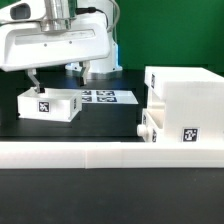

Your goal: Assemble drawer

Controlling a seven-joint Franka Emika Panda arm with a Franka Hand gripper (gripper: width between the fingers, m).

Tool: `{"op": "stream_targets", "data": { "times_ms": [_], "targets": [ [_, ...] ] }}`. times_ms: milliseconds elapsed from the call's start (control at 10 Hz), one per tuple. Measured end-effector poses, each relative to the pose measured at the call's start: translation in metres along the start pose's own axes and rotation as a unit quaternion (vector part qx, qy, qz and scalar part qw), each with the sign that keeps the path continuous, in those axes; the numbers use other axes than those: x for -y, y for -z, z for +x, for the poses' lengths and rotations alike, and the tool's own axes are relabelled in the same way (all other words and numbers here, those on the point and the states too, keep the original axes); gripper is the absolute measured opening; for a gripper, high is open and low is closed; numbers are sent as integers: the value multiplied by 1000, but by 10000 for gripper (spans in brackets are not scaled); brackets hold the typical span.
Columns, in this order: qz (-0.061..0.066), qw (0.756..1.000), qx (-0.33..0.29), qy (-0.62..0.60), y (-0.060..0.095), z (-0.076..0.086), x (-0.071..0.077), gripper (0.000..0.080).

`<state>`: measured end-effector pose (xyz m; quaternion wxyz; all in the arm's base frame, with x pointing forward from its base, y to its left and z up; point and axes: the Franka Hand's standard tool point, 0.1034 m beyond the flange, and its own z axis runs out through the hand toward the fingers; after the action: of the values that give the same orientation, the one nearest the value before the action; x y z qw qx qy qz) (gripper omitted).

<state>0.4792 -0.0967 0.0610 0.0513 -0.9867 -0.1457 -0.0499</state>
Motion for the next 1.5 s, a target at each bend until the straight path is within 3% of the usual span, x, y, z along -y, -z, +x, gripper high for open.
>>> {"op": "stream_targets", "data": {
  "times_ms": [100,500,800,900,1200,1500],
  "targets": [
    [-6,997,-6,-73,1,-3,2,649],
    [3,970,-5,-242,-5,-11,11,649],
    [3,972,-6,-234,-6,-10,14,649],
    [3,973,-4,-230,-11,-10,22,649],
    [6,971,12,-237,-27,-33,32,649],
    [-4,971,5,-238,-45,-50,34,649]
  ]
}}
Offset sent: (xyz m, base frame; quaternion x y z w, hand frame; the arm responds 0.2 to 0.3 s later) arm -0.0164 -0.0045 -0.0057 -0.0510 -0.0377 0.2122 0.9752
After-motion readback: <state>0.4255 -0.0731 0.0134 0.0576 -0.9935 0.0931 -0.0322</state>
